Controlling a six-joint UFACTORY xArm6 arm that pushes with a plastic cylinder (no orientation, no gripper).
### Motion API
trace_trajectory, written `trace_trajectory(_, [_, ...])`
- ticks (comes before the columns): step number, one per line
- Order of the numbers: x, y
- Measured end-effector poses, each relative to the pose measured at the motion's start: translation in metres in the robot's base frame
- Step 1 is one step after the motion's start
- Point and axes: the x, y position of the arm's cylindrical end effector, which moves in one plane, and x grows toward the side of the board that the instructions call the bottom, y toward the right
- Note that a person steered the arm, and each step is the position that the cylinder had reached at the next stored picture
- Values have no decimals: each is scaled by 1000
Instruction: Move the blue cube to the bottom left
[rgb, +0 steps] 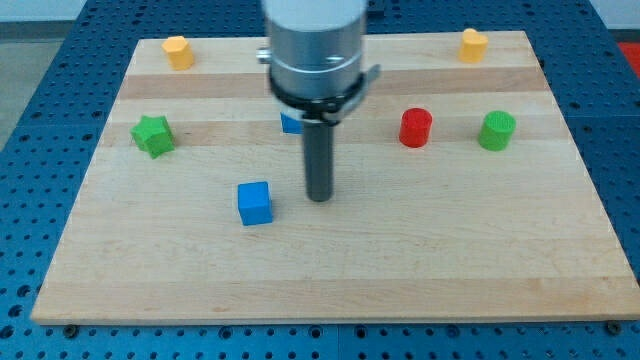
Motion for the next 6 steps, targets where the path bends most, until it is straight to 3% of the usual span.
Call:
trace_trajectory(3, [7, -94])
trace_trajectory(6, [29, -98])
